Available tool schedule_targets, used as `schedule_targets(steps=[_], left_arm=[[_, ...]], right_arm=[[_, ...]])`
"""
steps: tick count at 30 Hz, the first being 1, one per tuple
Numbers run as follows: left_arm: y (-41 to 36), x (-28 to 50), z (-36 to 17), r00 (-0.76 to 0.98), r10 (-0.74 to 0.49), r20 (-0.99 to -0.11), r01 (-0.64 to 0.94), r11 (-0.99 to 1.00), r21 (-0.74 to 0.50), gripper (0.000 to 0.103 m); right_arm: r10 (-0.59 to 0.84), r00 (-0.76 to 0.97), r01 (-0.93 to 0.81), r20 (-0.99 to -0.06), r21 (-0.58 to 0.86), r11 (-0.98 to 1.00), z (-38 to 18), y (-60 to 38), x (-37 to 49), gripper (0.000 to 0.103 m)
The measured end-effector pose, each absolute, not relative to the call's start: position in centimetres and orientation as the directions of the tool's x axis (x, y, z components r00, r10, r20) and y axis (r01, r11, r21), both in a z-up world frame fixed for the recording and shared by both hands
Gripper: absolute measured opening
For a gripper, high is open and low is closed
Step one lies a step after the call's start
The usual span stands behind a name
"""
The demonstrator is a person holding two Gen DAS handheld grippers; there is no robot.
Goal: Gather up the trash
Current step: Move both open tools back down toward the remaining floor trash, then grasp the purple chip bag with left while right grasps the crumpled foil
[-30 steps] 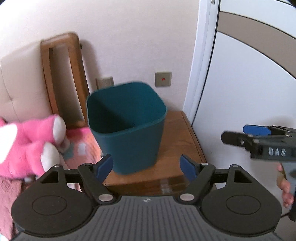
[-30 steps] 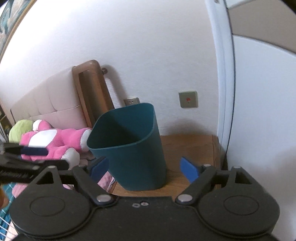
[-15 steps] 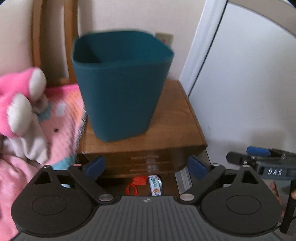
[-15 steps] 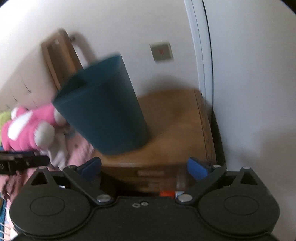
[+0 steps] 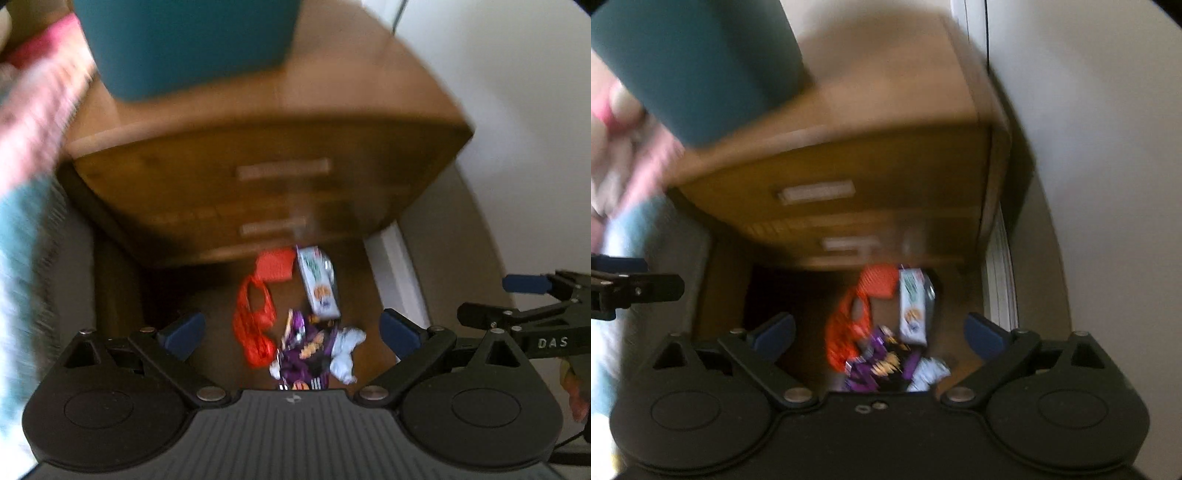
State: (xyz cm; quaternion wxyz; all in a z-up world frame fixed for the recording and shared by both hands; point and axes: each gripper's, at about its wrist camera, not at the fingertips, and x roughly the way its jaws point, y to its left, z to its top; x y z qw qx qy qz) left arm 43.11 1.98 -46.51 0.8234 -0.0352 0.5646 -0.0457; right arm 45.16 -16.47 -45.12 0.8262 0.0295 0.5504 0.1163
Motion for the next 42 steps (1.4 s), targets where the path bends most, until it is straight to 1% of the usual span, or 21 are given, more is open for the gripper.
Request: schedule_targets(steps=[3,5,8,10,15,19,26,28,30,32,33,35,36,37,38,40,41,42], left_arm=[[0.9,43.0,-52.1,0.311,-0.115,-0.943,0.047,0.993,-0.106,0.101],[0.2,43.3,-55.6,0.281,-0.095,-0.955,0.057,0.995,-0.082,0.101],[-0.6,43.6,-60.3,0.259,-0.074,-0.963,0.08,0.995,-0.055,0.101],[-1.1,44.0,-62.9,0.261,-0.082,-0.962,0.134,0.99,-0.048,0.101],[-1.7,45.8,-70.0,0.215,-0.11,-0.97,0.226,0.972,-0.06,0.101],[-2.1,46.7,-75.0,0.197,-0.113,-0.974,0.293,0.955,-0.051,0.101],[-2.2,48.1,-82.9,0.119,-0.128,-0.985,0.301,0.95,-0.087,0.1],[-2.4,48.3,-84.5,0.102,-0.137,-0.985,0.3,0.948,-0.101,0.1],[-2.5,48.5,-85.5,0.086,-0.153,-0.985,0.301,0.946,-0.12,0.095],[-2.9,48.5,-86.2,0.071,-0.157,-0.985,0.314,0.941,-0.128,0.078],[-3.1,48.6,-86.5,0.066,-0.158,-0.985,0.318,0.939,-0.13,0.074],[-3.3,48.8,-86.9,0.053,-0.166,-0.985,0.315,0.939,-0.141,0.058],[-3.4,48.8,-86.9,0.047,-0.171,-0.984,0.309,0.939,-0.148,0.054],[-3.5,48.9,-87.0,0.043,-0.176,-0.984,0.304,0.94,-0.154,0.046],[-3.5,48.9,-86.9,0.042,-0.177,-0.983,0.302,0.94,-0.156,0.042],[-3.8,48.8,-86.8,0.032,-0.177,-0.984,0.302,0.94,-0.159,0.039],[-4.0,48.8,-86.7,0.025,-0.179,-0.984,0.301,0.939,-0.163,0.036],[-4.1,48.7,-86.5,0.02,-0.183,-0.983,0.298,0.94,-0.168,0.034]], right_arm=[[0.206,0.307,-0.165,-0.929,0.161,0.973,-50.7,-17.0,44.8,0.095],[0.199,0.274,-0.159,-0.941,0.159,0.974,-53.9,-17.2,44.8,0.094],[0.19,0.226,-0.153,-0.955,0.158,0.976,-59.2,-17.7,44.5,0.09],[0.189,0.194,-0.157,-0.963,0.159,0.975,-62.6,-17.8,44.5,0.086],[0.191,0.124,-0.19,-0.974,0.165,0.968,-70.4,-17.5,44.7,0.082],[0.178,0.095,-0.198,-0.979,0.156,0.968,-75.3,-17.7,45.2,0.08],[0.145,0.048,-0.181,-0.988,0.134,0.974,-82.9,-17.9,46.5,0.075],[0.142,0.029,-0.171,-0.989,0.135,0.976,-84.7,-17.9,46.7,0.072],[0.138,0.014,-0.167,-0.99,0.134,0.977,-85.9,-17.8,46.8,0.07],[0.146,0.002,-0.162,-0.989,0.143,0.976,-86.8,-17.7,46.8,0.067],[0.145,0.0,-0.159,-0.989,0.143,0.977,-87.1,-17.6,46.7,0.066],[0.141,-0.002,-0.151,-0.99,0.139,0.979,-87.6,-17.6,46.7,0.06],[0.137,-0.005,-0.143,-0.991,0.136,0.98,-87.8,-17.7,46.6,0.056],[0.134,-0.007,-0.135,-0.991,0.134,0.982,-88.0,-17.7,46.5,0.055],[0.137,-0.007,-0.126,-0.991,0.137,0.983,-88.1,-17.8,46.4,0.053],[0.141,-0.01,-0.111,-0.99,0.141,0.984,-88.2,-17.9,46.2,0.042],[0.143,-0.012,-0.107,-0.99,0.144,0.984,-88.2,-18.0,46.2,0.04],[0.144,-0.014,-0.103,-0.989,0.145,0.984,-88.2,-18.1,46.1,0.035]])
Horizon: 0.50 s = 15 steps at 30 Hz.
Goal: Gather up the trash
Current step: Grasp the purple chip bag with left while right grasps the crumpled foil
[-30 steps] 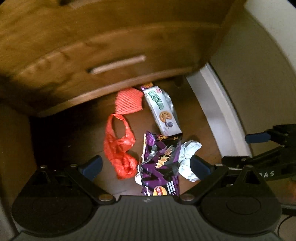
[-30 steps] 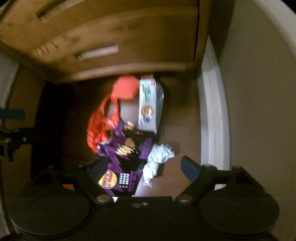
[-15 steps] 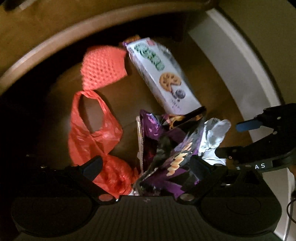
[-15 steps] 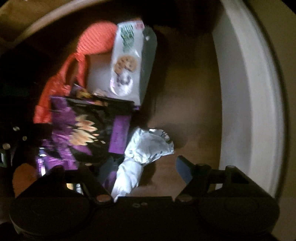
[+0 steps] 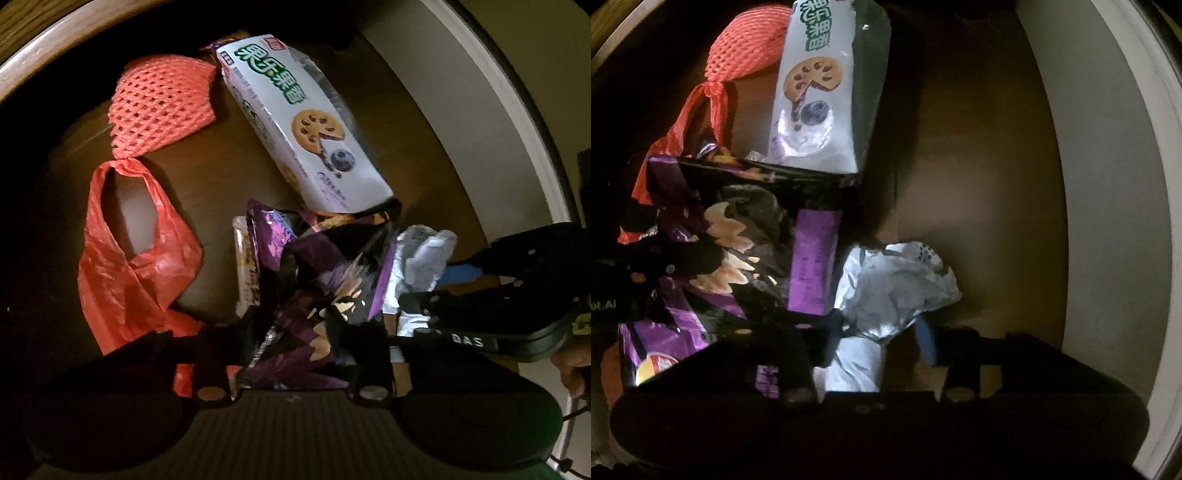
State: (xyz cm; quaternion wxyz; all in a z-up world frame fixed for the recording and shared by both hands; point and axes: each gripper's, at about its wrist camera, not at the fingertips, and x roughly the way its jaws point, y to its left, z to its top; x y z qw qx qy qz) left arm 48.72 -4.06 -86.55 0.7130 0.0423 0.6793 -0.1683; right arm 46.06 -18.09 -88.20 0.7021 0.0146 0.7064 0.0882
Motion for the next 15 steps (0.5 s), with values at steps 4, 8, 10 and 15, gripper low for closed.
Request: schedule_targets(steps=[4,8,10,15], left_arm=[[-5.0,47.7,-85.0,0.053,-0.159,-0.986,0.311,0.941,-0.135,0.026],[-6.3,46.3,-82.8,0.075,-0.151,-0.986,0.326,0.938,-0.119,0.014],[-6.9,45.5,-81.5,0.086,-0.151,-0.985,0.331,0.937,-0.114,0.009],[-7.5,43.9,-78.0,0.113,-0.133,-0.985,0.341,0.936,-0.087,0.008]], right_arm=[[0.122,-0.032,-0.081,-0.992,0.124,0.989,-87.7,-18.1,45.4,0.024],[0.135,-0.015,-0.067,-0.991,0.135,0.989,-85.8,-18.1,44.0,0.022],[0.138,0.0,-0.07,-0.99,0.137,0.988,-84.3,-18.1,43.2,0.021],[0.141,0.018,-0.045,-0.99,0.141,0.989,-80.1,-18.9,40.8,0.021]])
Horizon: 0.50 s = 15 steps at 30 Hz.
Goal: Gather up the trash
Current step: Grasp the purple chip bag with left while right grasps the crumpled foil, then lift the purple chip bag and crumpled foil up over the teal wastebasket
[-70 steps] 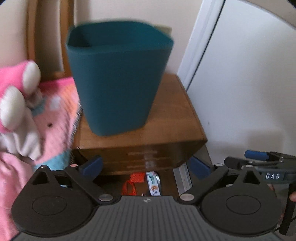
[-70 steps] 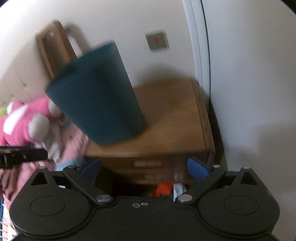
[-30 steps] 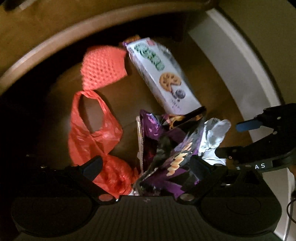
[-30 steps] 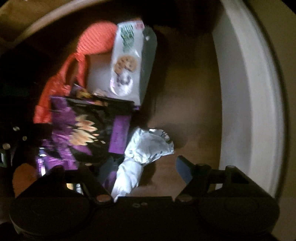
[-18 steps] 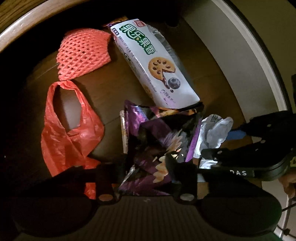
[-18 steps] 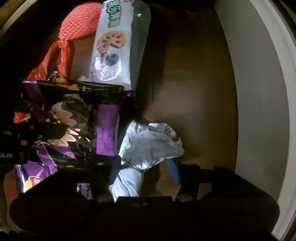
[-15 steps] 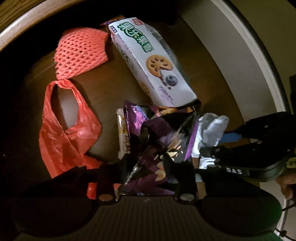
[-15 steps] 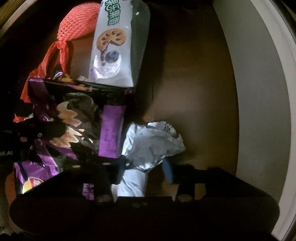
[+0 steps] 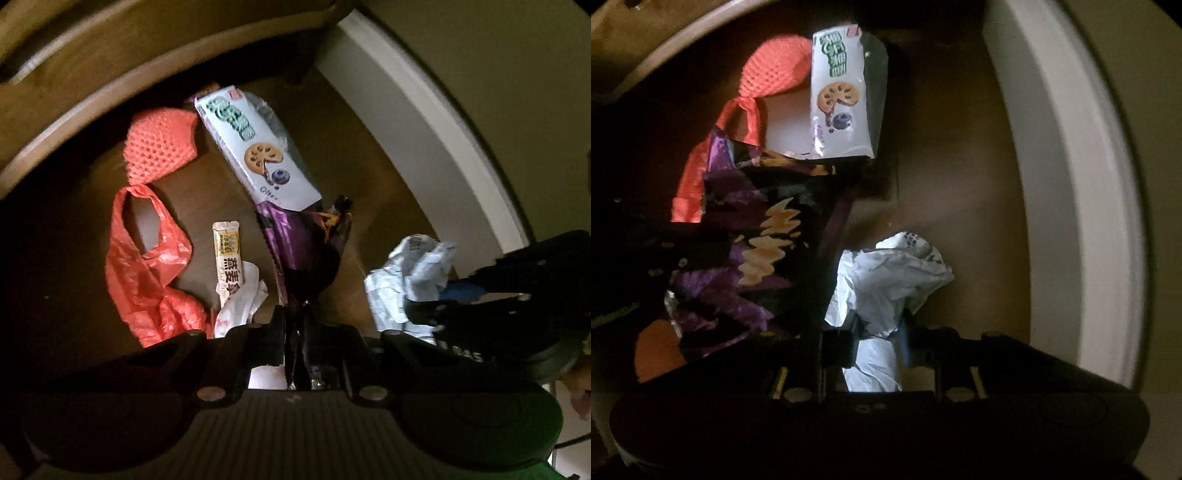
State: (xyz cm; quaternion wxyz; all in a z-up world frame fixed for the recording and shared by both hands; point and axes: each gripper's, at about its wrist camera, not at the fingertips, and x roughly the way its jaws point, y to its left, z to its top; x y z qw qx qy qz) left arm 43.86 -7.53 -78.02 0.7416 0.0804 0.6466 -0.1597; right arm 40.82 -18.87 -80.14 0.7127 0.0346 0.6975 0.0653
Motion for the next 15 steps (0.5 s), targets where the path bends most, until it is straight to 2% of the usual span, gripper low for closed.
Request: schedule_targets(steps=[8,15], left_arm=[[-7.9,41.6,-70.0,0.141,-0.158,-0.977,0.34,0.935,-0.103,0.008],[-6.8,40.7,-58.4,0.213,-0.157,-0.965,0.313,0.946,-0.085,0.008]], right_arm=[[0.151,0.096,0.017,-0.984,0.153,0.988,-70.1,-20.2,38.8,0.02],[0.18,0.193,0.034,-0.965,0.19,0.981,-59.2,-19.4,37.7,0.02]])
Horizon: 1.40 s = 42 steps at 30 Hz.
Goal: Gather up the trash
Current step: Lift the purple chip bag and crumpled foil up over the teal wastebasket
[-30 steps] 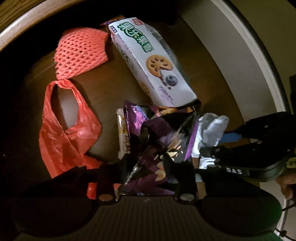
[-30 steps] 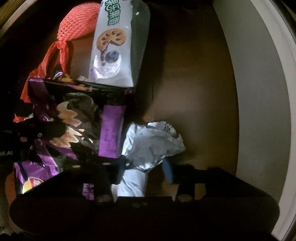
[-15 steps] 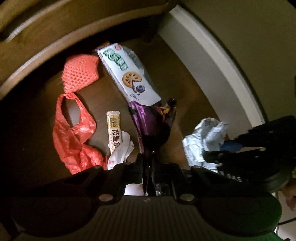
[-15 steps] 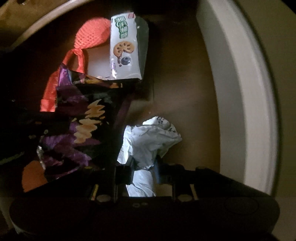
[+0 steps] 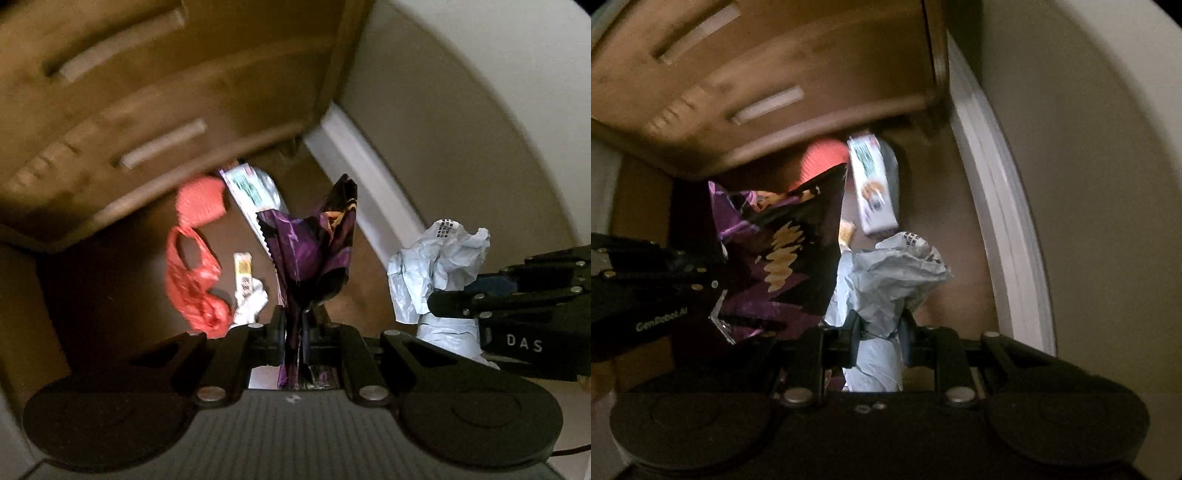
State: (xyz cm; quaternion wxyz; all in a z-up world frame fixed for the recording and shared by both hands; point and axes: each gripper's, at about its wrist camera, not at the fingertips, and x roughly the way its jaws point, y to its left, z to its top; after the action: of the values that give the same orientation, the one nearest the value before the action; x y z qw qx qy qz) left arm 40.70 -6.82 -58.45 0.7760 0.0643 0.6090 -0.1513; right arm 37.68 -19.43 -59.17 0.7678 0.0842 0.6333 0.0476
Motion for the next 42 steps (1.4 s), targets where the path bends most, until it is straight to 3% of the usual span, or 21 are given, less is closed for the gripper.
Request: schedule_targets(steps=[13,26,36,42], left_arm=[[-3.3,41.0,-33.4,0.385,-0.191,-0.903,0.235,0.966,-0.104,0.008],[0.5,43.6,-12.3,0.636,-0.193,-0.747,0.217,0.974,-0.066,0.008],[4.3,47.5,-1.1,0.822,-0.082,-0.563,0.126,0.991,0.04,0.008],[7.3,51.0,1.7,0.852,-0.035,-0.523,0.077,0.995,0.059,0.008]], right_arm=[[0.257,0.361,-0.091,-0.896,0.241,0.966,-36.0,-16.0,39.6,0.02],[0.333,0.582,-0.348,-0.742,0.142,0.926,-15.4,-9.3,44.3,0.02],[0.396,0.713,-0.459,-0.579,0.041,0.887,-4.0,-3.9,50.1,0.02],[0.42,0.724,-0.506,-0.548,-0.007,0.862,-1.5,0.2,54.3,0.02]])
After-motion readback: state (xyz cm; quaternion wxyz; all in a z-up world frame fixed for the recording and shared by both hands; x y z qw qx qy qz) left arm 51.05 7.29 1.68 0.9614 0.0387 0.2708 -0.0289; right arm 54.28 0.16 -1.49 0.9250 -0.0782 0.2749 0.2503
